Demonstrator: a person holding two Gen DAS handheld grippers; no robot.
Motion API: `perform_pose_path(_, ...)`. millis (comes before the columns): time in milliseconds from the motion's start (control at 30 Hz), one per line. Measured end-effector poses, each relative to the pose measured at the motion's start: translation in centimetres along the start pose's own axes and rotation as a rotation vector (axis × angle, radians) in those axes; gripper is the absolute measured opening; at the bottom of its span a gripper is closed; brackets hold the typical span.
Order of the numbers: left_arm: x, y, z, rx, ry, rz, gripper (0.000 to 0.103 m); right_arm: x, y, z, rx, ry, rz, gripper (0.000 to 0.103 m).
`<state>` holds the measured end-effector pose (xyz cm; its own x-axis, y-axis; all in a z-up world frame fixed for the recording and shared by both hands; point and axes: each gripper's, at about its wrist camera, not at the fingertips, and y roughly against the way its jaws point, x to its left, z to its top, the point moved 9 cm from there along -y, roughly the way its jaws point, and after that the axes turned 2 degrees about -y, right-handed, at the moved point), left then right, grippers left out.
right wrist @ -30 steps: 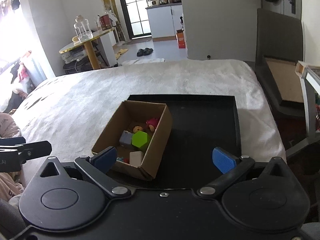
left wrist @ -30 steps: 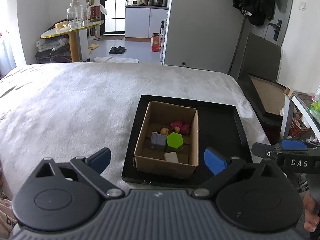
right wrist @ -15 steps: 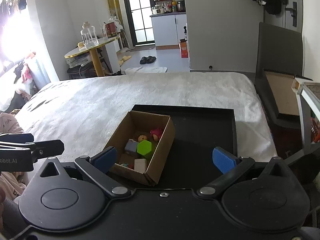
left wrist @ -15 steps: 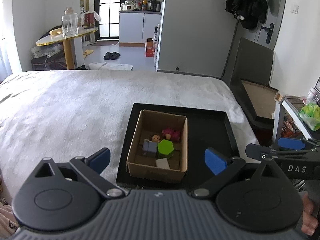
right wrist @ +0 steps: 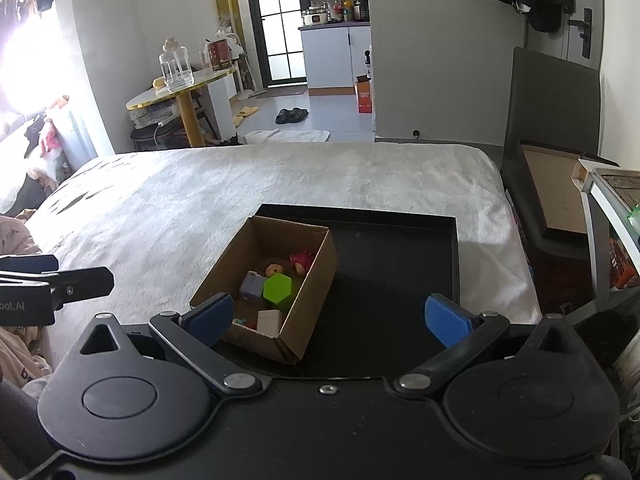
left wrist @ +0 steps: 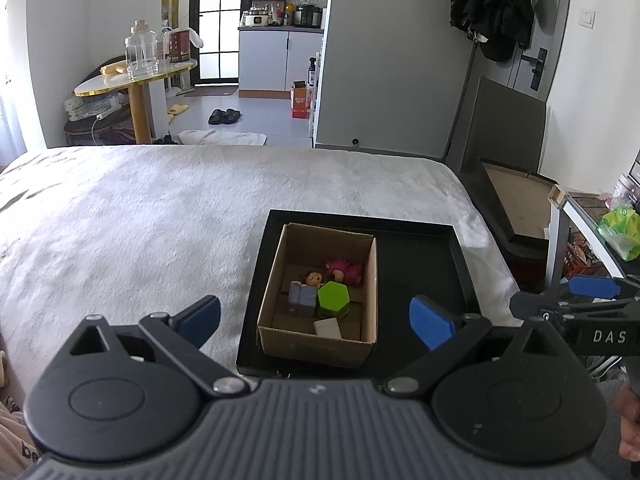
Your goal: Organize rigid objects
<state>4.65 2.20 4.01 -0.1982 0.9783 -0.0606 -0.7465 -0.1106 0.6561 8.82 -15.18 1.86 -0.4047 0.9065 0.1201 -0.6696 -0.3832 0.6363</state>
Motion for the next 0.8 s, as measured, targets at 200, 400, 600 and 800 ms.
perform_pose_path(200, 0.34, 0.06, -0.23, -0.002, 0.005, 0.007, 0.1, 0.16, 0.01, -0.28, 0.002, 0.011, 0.007, 0.103)
perform_pose_path(400, 0.55, 0.11, -0.27, -0.006, 0.021, 0.003, 0.1, 0.35, 0.13, -0.29, 0.003, 0.011, 0.014, 0.103)
perform_pose_path(600, 0.56, 0.08, -0.38, -0.006, 0.02, 0.0, 0.1, 0.37, 0.18, -0.31, 0.002, 0.011, 0.012, 0.103)
perform_pose_path(800, 0.68, -0.01, -0.52, -0.004, 0.023, 0.002, 0.1, 0.22, 0.3, -0.42, 0.004, 0.011, 0.011, 0.103)
